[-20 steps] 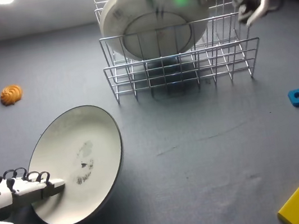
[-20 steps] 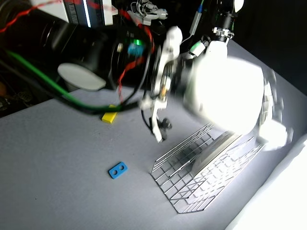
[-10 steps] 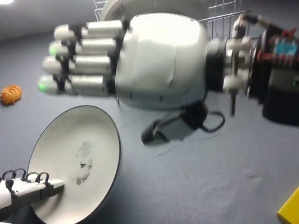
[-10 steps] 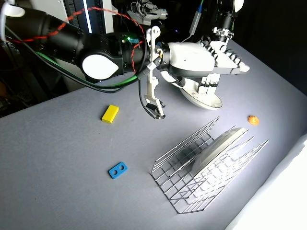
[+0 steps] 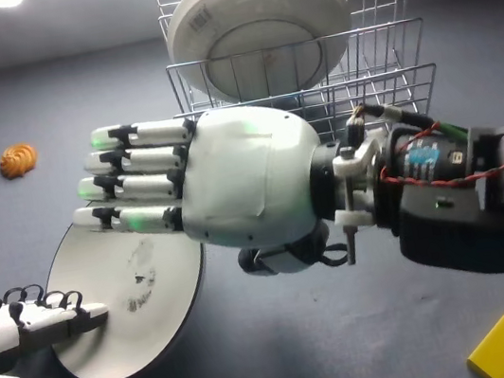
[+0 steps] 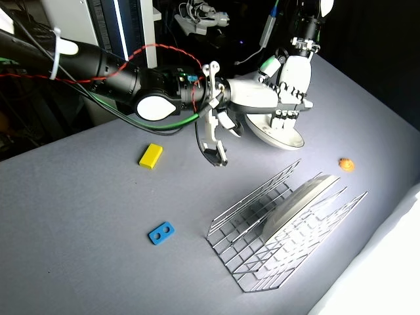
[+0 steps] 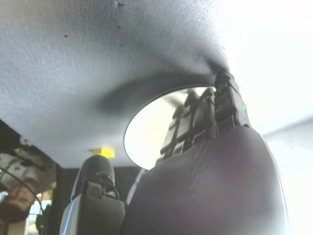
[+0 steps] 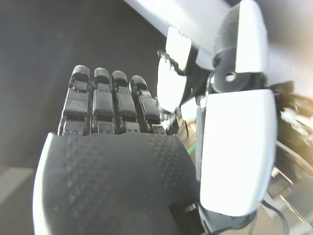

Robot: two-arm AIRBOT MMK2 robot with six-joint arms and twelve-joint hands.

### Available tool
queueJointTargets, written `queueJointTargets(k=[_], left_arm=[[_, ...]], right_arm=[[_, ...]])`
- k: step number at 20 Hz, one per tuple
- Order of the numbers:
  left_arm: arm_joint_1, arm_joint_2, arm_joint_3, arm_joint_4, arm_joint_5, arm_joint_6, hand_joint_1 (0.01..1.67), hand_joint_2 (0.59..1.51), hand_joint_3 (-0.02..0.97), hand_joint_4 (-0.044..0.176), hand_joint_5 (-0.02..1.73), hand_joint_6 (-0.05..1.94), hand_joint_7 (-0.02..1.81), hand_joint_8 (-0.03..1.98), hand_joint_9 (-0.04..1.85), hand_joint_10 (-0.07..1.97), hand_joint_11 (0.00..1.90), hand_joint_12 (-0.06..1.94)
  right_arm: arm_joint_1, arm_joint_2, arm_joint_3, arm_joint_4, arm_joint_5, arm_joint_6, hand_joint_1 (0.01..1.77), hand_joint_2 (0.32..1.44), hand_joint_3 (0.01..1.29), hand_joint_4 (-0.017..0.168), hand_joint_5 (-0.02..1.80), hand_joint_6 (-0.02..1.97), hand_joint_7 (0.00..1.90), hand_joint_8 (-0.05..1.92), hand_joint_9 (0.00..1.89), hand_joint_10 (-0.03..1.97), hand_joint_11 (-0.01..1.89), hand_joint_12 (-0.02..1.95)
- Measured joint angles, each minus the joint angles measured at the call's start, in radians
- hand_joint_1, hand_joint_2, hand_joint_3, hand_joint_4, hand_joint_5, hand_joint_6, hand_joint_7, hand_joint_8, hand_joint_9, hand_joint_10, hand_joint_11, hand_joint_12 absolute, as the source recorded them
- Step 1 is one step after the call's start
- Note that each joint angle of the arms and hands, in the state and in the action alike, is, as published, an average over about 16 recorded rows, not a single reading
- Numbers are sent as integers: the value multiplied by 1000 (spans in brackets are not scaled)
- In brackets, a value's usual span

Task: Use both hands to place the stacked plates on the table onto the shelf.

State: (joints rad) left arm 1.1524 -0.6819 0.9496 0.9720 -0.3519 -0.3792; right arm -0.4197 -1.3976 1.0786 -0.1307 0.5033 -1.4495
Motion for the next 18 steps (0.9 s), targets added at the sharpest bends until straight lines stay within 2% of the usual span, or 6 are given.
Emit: queueJointTargets(k=[10,18], left_arm=[[5,0,4,-3,-7,0,12,1170,21,-1,-12,-18,4,-10,-35,-66,22,-35],[9,-2,12,-6,-18,0,13,1165,21,1,-9,-17,4,-9,-35,-66,23,-34]], right_arm=[[-30,-100,81,75,-10,-42,1116,909,12,3,21,28,21,13,12,22,20,10],[-34,-165,138,118,2,-53,1096,936,13,4,32,27,22,12,12,21,21,130]])
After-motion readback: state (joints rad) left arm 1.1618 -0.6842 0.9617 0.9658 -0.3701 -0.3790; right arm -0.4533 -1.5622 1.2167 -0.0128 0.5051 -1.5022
